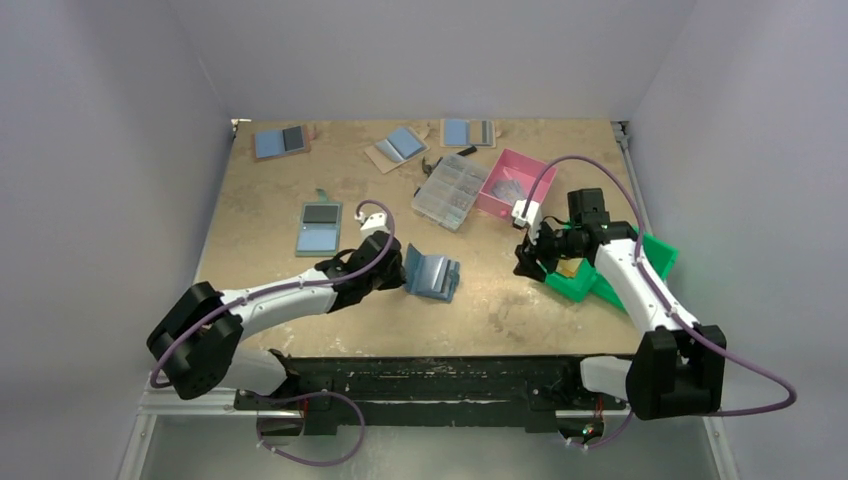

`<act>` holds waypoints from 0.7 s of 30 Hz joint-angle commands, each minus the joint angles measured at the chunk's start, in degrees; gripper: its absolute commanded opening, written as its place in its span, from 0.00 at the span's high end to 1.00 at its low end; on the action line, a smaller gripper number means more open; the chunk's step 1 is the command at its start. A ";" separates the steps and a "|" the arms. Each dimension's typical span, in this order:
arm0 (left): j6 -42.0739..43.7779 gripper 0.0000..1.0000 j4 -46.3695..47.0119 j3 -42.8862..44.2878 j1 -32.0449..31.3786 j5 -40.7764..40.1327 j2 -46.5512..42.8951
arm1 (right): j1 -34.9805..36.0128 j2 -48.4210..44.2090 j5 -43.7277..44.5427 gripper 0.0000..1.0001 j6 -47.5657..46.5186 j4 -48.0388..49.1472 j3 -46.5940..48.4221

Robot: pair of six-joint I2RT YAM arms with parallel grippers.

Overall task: Take the credit cards out of the card holder
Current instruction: Open the card holder at the center of the board.

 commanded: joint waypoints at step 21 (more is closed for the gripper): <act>3.31 0.57 -3.06 -7.24 4.51 0.19 -1.84 | 30.75 10.43 -0.38 0.90 -3.34 20.29 3.23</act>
